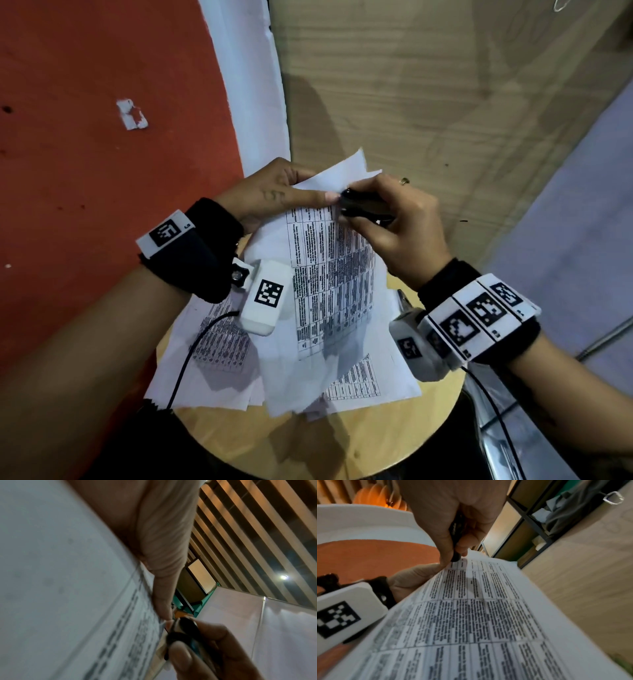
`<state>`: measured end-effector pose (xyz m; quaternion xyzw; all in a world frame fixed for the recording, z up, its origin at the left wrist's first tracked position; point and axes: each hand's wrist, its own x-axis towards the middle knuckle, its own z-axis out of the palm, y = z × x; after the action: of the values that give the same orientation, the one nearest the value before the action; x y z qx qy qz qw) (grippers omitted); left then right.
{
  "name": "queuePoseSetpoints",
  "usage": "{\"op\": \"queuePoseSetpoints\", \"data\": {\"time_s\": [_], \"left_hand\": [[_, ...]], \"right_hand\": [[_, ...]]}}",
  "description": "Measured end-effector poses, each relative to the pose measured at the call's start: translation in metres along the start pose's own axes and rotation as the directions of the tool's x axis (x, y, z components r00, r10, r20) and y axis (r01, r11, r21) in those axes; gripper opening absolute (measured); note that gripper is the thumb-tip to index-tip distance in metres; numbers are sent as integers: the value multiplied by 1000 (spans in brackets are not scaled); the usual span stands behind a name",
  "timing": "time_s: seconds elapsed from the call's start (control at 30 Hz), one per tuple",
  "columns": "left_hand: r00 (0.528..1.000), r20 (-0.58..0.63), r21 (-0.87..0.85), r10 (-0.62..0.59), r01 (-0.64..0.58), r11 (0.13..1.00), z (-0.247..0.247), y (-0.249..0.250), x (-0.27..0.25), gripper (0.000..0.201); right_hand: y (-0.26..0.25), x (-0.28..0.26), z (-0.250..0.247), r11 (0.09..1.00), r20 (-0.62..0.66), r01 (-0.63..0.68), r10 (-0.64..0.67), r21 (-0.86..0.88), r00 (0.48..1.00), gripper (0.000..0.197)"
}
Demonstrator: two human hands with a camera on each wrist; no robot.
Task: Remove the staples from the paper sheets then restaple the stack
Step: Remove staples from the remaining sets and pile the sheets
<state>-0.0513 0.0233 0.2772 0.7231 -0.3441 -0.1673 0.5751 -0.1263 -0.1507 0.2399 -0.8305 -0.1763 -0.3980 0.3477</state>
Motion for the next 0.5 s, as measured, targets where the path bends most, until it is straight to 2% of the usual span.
{"op": "queuePoseSetpoints", "data": {"time_s": [0.1,0.23,0.33,0.4,0.5], "left_hand": [[999,-39,24,6,-5,1000,-1,-1,-3,8],[992,-112,142,62,-45,989,4,0,-3,30],[978,-184,255,101,-52,966,1,-3,1,23],[962,-249,327,113,-26,945,-5,-7,3,9],[961,-253,396,110,-1,918,-12,-12,5,3]], "right_hand": [[3,-1,-3,990,-5,-74,75,119,997,27],[6,-7,-4,991,-14,-93,95,99,995,29],[15,-20,-3,977,8,-192,192,92,981,30],[26,-32,-2,939,62,-326,321,112,945,35],[39,-49,4,807,175,-547,519,222,837,39]]}}
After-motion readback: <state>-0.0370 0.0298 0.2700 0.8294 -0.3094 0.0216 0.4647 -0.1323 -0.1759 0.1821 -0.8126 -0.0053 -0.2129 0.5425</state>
